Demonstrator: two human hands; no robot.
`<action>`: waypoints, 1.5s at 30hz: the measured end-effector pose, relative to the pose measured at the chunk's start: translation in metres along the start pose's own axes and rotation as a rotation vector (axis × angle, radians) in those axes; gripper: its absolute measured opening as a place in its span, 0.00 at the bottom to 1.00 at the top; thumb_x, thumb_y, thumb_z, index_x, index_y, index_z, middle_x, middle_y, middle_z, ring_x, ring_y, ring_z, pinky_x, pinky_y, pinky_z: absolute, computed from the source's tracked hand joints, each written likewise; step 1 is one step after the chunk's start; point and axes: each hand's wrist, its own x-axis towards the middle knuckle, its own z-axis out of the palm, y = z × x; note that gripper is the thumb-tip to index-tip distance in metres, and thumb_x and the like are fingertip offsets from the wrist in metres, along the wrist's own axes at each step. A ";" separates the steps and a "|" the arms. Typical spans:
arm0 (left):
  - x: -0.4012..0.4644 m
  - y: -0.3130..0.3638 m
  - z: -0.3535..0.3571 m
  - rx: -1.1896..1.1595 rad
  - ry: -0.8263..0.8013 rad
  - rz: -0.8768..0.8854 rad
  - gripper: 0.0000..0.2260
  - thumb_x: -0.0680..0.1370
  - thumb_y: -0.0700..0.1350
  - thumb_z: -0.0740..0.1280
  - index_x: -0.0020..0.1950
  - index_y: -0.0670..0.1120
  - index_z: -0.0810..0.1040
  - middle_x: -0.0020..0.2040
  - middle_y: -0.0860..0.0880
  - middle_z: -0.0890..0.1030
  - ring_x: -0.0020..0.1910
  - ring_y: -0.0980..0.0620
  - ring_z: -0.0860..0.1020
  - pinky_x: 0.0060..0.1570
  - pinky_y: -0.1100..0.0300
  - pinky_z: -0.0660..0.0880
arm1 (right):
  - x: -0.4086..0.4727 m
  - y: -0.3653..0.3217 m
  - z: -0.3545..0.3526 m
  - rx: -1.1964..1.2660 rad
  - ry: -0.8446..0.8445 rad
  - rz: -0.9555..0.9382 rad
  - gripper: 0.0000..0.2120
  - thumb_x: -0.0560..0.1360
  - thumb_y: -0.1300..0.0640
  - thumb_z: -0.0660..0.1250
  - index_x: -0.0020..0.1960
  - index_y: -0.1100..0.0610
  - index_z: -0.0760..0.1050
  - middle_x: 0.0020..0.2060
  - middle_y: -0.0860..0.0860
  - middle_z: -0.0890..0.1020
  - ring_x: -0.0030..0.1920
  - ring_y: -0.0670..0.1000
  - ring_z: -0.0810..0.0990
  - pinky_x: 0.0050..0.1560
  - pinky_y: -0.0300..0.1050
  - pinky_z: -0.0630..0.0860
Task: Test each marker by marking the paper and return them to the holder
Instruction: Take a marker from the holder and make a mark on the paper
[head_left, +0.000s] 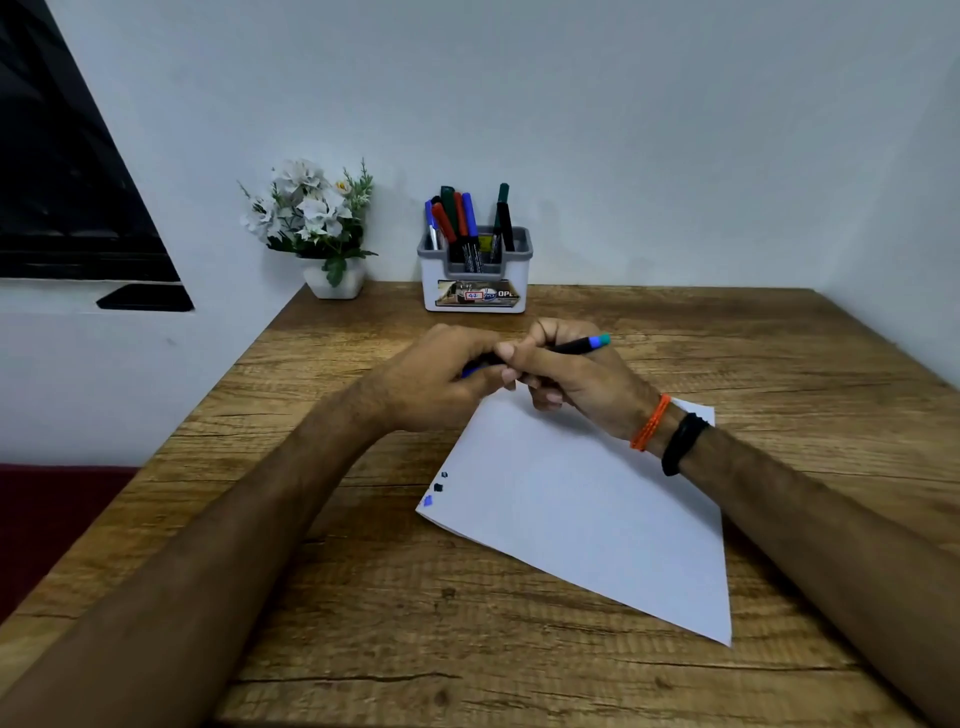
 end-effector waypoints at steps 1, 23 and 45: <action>0.000 0.000 0.000 -0.005 -0.002 0.002 0.06 0.80 0.45 0.64 0.45 0.48 0.78 0.32 0.57 0.75 0.31 0.60 0.71 0.32 0.69 0.65 | 0.000 0.000 0.000 0.025 -0.017 0.010 0.12 0.77 0.62 0.67 0.37 0.63 0.71 0.27 0.50 0.78 0.21 0.46 0.67 0.24 0.38 0.64; -0.009 -0.031 -0.015 0.076 -0.041 -0.361 0.19 0.71 0.54 0.73 0.61 0.53 0.76 0.47 0.56 0.75 0.40 0.62 0.70 0.39 0.61 0.67 | -0.016 -0.008 0.007 0.121 -0.154 0.125 0.15 0.72 0.60 0.60 0.49 0.66 0.82 0.36 0.60 0.84 0.31 0.51 0.83 0.30 0.39 0.76; -0.007 -0.027 -0.014 0.054 -0.148 -0.392 0.28 0.65 0.53 0.77 0.62 0.52 0.74 0.35 0.59 0.68 0.28 0.62 0.70 0.34 0.63 0.65 | -0.033 0.003 0.040 -0.205 -0.123 0.121 0.04 0.75 0.70 0.68 0.46 0.68 0.83 0.30 0.55 0.84 0.27 0.48 0.82 0.30 0.41 0.80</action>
